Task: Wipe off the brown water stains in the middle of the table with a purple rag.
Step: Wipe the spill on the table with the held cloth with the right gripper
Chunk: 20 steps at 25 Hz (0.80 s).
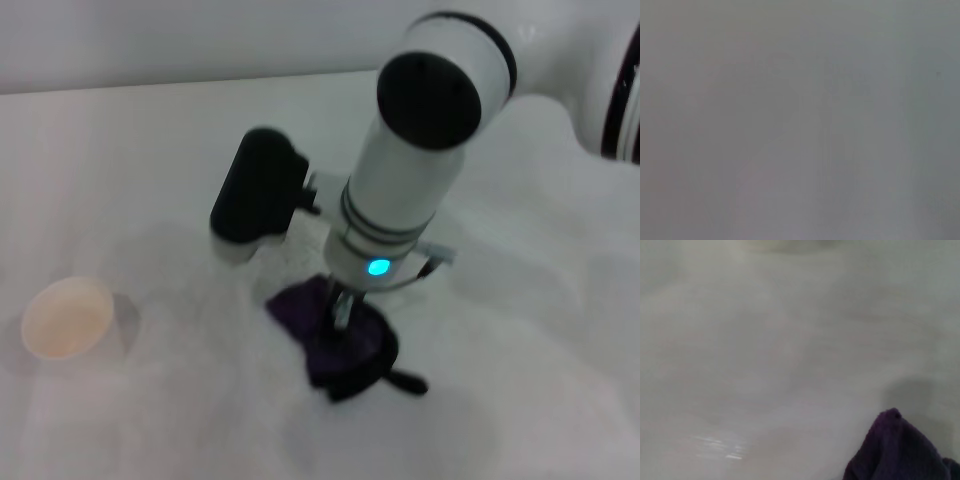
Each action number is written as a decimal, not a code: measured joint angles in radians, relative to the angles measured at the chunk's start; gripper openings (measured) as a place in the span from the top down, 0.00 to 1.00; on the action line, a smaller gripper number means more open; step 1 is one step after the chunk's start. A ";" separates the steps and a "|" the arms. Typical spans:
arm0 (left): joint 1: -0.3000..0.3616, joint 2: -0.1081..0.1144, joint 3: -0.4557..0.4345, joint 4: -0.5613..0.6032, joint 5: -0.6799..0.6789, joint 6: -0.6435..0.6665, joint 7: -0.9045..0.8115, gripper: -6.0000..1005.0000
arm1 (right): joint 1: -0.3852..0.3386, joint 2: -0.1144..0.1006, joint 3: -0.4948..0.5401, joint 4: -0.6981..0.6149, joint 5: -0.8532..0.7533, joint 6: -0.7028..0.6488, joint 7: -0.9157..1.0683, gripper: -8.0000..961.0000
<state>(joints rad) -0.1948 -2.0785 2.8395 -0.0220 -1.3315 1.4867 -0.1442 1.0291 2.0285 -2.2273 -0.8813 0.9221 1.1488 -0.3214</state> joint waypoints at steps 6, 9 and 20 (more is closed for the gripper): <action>0.007 0.000 0.000 0.001 0.000 -0.001 0.000 0.11 | 0.028 0.000 0.143 0.106 -0.146 0.033 -0.025 0.91; 0.003 -0.001 0.001 0.001 0.000 -0.001 0.000 0.11 | 0.028 -0.001 0.173 0.133 -0.160 0.039 -0.042 0.91; 0.002 -0.002 0.002 0.003 0.000 -0.001 0.000 0.11 | 0.011 -0.001 -0.008 -0.070 0.117 0.066 -0.070 0.91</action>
<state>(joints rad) -0.1928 -2.0804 2.8410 -0.0194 -1.3315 1.4861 -0.1441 1.0396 2.0280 -2.2354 -0.9518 1.0394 1.2152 -0.3919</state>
